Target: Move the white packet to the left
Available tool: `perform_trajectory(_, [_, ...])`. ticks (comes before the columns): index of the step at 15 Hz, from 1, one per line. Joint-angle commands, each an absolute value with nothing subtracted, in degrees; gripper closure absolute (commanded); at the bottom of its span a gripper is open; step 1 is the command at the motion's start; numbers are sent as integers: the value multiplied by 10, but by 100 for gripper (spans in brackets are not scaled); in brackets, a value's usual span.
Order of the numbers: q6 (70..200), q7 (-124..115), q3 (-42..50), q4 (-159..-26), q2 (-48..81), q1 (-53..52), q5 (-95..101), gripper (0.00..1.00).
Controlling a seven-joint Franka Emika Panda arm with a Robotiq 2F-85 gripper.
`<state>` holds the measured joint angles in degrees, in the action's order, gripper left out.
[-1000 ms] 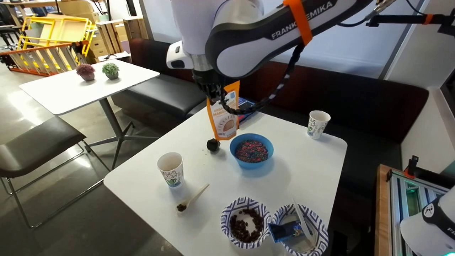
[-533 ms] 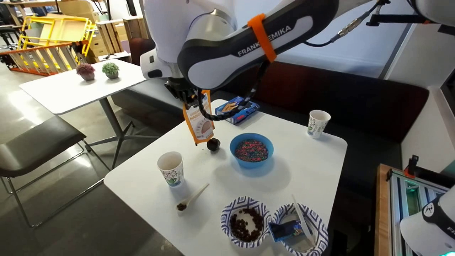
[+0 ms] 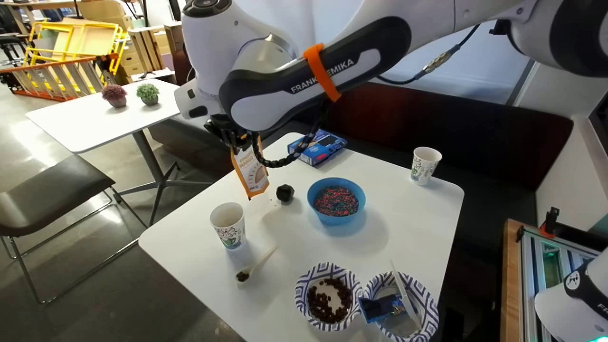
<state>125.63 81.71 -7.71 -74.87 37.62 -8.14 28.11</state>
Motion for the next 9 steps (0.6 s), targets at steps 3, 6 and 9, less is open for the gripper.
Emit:
perform_trajectory(3, [1257,887,-74,-688,437,-83,247,99])
perform_trajectory(6, [1255,907,-73,-678,450,-83,235,99])
perform_trajectory(9, [1258,921,-73,-682,453,-82,226,99])
